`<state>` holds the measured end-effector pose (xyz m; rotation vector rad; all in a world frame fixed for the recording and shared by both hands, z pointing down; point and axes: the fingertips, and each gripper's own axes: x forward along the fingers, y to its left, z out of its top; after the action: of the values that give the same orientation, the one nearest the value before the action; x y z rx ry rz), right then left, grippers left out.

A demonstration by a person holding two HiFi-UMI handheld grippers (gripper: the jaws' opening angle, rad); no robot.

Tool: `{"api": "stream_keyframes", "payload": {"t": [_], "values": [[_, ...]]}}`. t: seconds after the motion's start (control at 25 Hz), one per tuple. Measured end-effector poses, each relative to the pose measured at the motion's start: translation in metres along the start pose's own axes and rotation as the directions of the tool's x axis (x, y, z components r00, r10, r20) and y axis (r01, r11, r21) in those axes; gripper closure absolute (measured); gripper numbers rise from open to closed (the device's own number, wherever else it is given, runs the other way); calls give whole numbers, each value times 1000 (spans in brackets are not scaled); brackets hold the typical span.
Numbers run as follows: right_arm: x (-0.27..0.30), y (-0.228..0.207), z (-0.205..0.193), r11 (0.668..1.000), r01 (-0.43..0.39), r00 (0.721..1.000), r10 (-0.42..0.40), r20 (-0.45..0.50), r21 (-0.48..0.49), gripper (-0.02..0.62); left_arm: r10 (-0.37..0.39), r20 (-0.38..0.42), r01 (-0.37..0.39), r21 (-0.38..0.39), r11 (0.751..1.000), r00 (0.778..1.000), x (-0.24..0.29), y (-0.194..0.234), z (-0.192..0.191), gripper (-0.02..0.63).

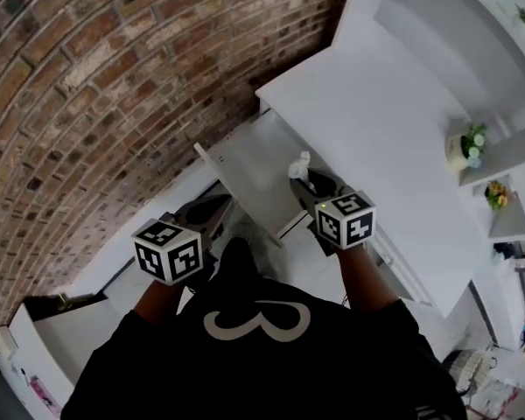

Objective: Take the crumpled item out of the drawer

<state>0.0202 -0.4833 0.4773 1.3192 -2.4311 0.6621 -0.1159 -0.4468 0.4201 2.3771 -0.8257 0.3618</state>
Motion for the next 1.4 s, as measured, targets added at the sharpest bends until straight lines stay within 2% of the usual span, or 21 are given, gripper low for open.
{"api": "stream_keyframes", "payload": {"t": [0.24, 0.4, 0.64, 1.0, 1.4], "values": [[-71, 44, 50, 994, -110, 979, 111, 174, -13, 460, -59, 74, 54, 76, 996, 996, -20, -52, 26, 604], [-117, 70, 79, 984, -177, 944, 179, 278, -33, 460, -105, 119, 89, 133, 987, 987, -36, -85, 43, 604], [-172, 99, 107, 972, -210, 895, 233, 380, -102, 460, -158, 183, 120, 203, 972, 970, -58, -122, 62, 604], [-203, 110, 113, 969, -197, 873, 242, 424, -147, 460, -204, 210, 146, 261, 954, 956, -66, -150, 69, 604], [-204, 106, 115, 969, -199, 867, 244, 434, -147, 460, -194, 237, 130, 262, 956, 952, -67, -147, 75, 604]]}}
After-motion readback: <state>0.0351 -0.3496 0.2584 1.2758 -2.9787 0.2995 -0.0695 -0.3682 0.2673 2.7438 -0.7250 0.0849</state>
